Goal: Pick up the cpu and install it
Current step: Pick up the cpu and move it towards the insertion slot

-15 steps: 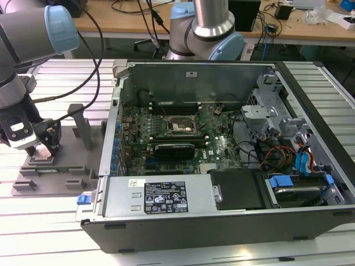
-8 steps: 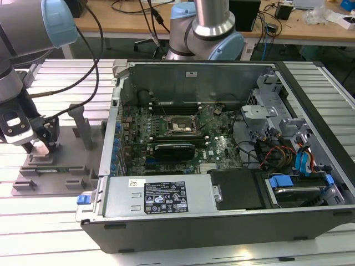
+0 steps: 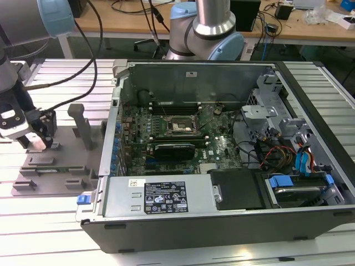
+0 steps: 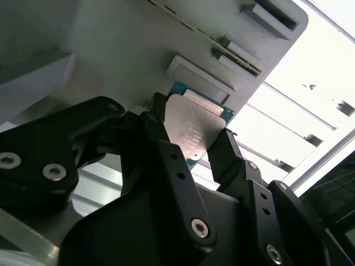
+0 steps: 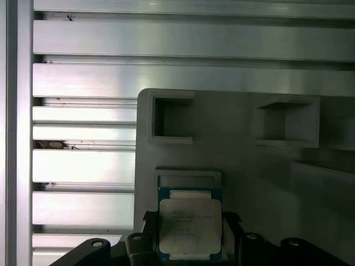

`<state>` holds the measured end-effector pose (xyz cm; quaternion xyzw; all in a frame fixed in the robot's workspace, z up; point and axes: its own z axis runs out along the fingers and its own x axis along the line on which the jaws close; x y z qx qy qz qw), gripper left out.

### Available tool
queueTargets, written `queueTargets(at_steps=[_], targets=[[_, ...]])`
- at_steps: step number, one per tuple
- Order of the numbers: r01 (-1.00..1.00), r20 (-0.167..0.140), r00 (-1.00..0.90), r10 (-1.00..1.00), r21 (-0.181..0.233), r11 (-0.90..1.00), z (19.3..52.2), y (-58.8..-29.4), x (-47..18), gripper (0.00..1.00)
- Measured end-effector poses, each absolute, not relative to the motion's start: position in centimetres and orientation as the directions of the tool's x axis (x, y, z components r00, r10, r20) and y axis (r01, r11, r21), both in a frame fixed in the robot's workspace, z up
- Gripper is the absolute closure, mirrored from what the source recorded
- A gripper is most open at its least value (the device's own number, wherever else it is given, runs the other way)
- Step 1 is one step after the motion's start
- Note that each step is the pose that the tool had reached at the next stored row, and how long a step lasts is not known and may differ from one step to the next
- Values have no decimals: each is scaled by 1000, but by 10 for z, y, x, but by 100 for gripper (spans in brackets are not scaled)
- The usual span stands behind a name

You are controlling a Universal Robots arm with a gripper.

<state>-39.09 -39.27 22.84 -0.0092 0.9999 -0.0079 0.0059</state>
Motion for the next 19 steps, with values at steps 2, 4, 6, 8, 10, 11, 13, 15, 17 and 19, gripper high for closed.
queueTargets(at_steps=[2, 4, 6, 8, 10, 11, 13, 15, 17, 19], targets=[[-18, -11, -1000, -18, -16, 1000, 233, -393, -391, 45], [-18, -11, -1000, -18, -16, 1000, 237, -393, -391, 45], [-18, -12, -1000, -18, -16, 1000, 240, -393, -391, 45], [-18, -12, -1000, -18, -16, 1000, 245, -393, -391, 45], [-18, -12, -1000, -18, -16, 1000, 248, -393, -391, 45], [-18, -12, -1000, -18, -16, 1000, 249, -393, -391, 45], [-18, -12, -1000, -18, -16, 1000, 255, -393, -391, 45], [-18, -12, -1000, -18, -16, 1000, 262, -393, -391, 45], [-18, -12, -1000, -18, -16, 1000, 265, -393, -391, 45], [-18, -12, -1000, -18, -16, 1000, 269, -393, -391, 45]])
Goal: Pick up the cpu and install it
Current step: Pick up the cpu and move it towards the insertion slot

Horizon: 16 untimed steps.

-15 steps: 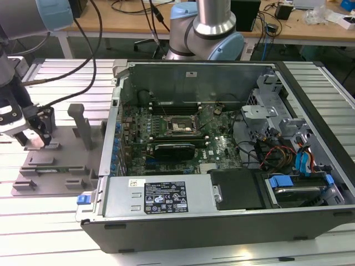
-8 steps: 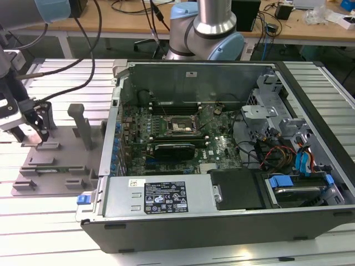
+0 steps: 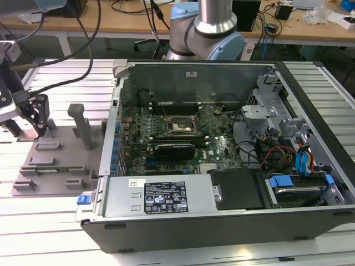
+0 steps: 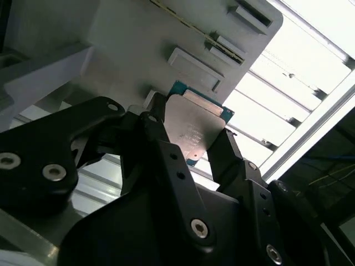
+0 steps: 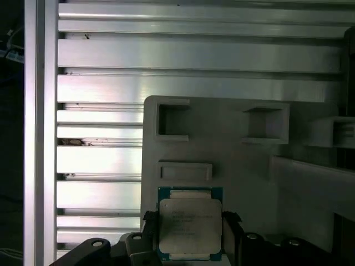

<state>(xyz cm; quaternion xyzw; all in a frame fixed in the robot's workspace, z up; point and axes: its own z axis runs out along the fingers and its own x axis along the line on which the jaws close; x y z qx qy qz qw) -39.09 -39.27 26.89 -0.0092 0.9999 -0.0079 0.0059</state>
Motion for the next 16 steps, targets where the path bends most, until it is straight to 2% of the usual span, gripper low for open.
queueTargets(at_steps=[16], targets=[[-18, -12, -1000, -18, -16, 1000, 316, -393, -391, 45]])
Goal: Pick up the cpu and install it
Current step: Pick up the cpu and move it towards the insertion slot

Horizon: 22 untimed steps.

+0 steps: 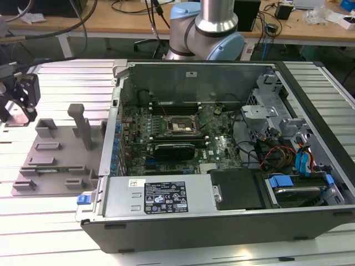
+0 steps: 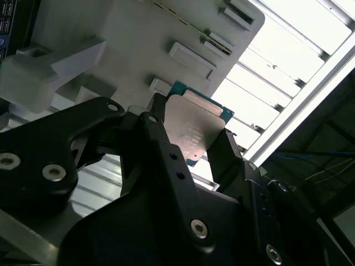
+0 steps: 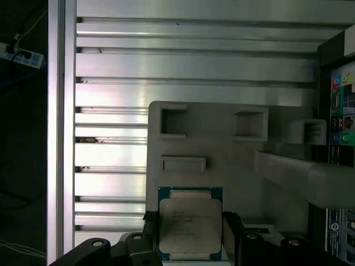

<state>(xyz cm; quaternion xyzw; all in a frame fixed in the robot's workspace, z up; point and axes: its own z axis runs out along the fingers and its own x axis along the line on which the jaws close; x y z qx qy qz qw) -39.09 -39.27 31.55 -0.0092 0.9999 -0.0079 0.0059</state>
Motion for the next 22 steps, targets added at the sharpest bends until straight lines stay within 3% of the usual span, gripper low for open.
queueTargets(at_steps=[22], targets=[[-18, -12, -1000, -18, -16, 1000, 376, -393, -391, 45]])
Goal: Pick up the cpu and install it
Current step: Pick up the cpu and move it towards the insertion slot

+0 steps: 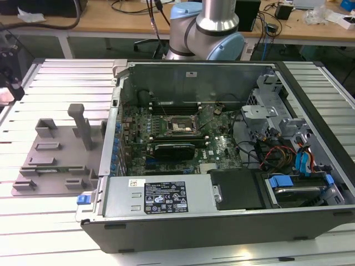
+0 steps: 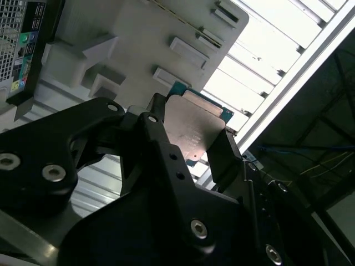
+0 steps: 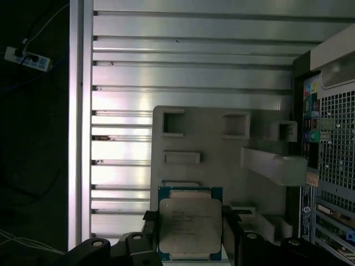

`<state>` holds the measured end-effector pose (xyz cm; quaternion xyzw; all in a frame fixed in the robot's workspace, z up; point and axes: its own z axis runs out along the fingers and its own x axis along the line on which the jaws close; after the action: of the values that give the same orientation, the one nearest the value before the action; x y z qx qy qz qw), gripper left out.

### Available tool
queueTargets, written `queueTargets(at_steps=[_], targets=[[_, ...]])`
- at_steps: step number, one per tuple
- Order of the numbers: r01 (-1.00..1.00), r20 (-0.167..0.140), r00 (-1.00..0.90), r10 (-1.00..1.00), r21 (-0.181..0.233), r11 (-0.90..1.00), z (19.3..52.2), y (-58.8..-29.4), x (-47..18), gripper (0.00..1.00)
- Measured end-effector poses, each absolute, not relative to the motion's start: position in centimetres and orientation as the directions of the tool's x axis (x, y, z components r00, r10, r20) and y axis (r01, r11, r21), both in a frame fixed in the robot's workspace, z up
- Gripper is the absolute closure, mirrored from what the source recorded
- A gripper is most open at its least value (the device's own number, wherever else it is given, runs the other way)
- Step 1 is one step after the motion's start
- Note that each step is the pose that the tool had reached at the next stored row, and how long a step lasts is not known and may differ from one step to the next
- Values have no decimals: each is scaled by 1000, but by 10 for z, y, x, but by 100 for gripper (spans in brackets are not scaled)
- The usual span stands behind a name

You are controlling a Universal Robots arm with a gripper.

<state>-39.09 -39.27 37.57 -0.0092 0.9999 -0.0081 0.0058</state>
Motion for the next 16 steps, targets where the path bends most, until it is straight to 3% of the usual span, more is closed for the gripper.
queueTargets(at_steps=[16], targets=[[-18, -10, -1000, -18, -16, 1000, 390, -393, -364, 45]])
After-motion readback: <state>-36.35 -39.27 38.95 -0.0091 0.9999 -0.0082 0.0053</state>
